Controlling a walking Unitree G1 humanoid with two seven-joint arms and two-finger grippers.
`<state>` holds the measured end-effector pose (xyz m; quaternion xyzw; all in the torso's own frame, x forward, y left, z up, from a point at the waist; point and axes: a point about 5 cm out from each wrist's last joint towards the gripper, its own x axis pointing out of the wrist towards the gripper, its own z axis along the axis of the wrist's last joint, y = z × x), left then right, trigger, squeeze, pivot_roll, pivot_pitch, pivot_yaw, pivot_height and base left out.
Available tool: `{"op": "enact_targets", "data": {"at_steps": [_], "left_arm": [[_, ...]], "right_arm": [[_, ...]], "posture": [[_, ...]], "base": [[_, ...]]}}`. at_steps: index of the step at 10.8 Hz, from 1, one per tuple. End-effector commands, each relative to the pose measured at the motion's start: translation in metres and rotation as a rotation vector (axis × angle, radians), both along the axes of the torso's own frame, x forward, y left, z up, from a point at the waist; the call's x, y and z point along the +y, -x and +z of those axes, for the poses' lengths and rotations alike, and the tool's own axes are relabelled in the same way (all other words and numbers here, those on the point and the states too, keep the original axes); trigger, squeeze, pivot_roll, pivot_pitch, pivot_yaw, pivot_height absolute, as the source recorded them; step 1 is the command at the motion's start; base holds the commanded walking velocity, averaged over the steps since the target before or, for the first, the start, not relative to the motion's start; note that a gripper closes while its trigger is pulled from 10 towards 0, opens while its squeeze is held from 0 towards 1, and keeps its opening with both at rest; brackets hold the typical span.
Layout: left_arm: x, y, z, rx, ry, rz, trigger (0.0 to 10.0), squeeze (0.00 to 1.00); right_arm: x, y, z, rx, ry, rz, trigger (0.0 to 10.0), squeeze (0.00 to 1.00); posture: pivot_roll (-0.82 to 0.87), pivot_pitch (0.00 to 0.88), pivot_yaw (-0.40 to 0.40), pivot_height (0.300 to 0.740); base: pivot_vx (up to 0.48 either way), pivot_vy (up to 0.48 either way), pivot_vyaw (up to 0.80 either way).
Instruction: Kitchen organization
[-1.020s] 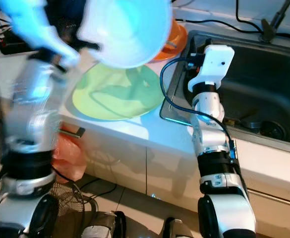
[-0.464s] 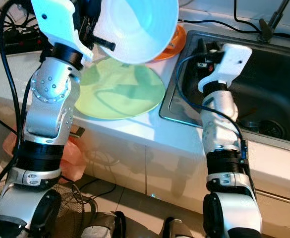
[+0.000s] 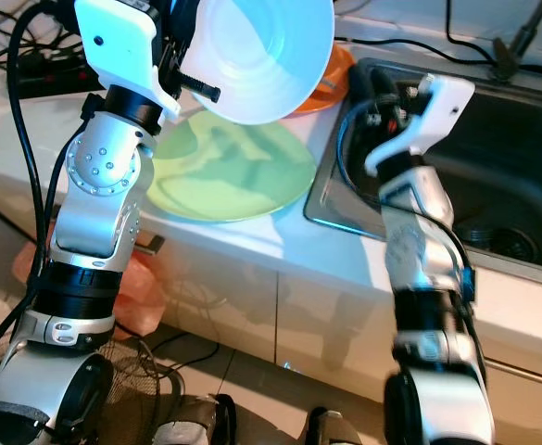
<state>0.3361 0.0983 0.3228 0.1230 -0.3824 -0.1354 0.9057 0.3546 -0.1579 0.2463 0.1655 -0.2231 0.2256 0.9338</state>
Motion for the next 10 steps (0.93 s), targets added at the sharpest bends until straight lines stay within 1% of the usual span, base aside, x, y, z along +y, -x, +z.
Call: {"op": "enact_targets", "data": {"at_steps": [1, 2, 4, 7, 9, 10], "left_arm": [[-0.004, 0.005, 0.012, -0.065, -0.008, -0.008, 10.0, 0.0], [-0.004, 0.004, 0.012, -0.067, -0.011, -0.007, 10.0, 0.0], [-0.005, 0.004, 0.012, -0.073, -0.014, 0.0, 10.0, 0.0], [-0.006, 0.004, 0.013, -0.077, -0.014, -0.004, 10.0, 0.0], [-0.007, 0.004, 0.013, -0.073, -0.009, -0.02, 10.0, 0.0], [-0.007, 0.005, 0.013, -0.067, 0.007, -0.045, 10.0, 0.0]], "right_arm": [[0.004, 0.006, 0.005, -0.034, 0.018, 0.063, 10.0, 0.0], [0.005, 0.008, 0.005, -0.039, 0.02, 0.087, 10.0, 0.0], [0.007, 0.015, 0.007, -0.051, -0.013, 0.149, 10.0, 0.0], [0.008, 0.016, 0.007, -0.047, -0.023, 0.165, 10.0, 0.0], [0.01, 0.017, 0.006, -0.038, -0.025, 0.175, 10.0, 0.0], [0.011, 0.017, 0.005, -0.032, -0.024, 0.175, 10.0, 0.0]], "posture": [[0.06, 0.125, 0.027, 0.74], [0.06, 0.125, 0.027, 0.74], [0.06, 0.135, 0.027, 0.74], [0.06, 0.144, 0.024, 0.74], [0.07, 0.147, 0.024, 0.74], [0.07, 0.15, 0.022, 0.74]], "base": [[0.0, 0.0, 0.0], [0.0, 0.0, 0.0], [0.0, 0.0, 0.0], [0.0, 0.0, 0.0], [0.0, 0.0, 0.0], [0.0, 0.0, 0.0]]}}
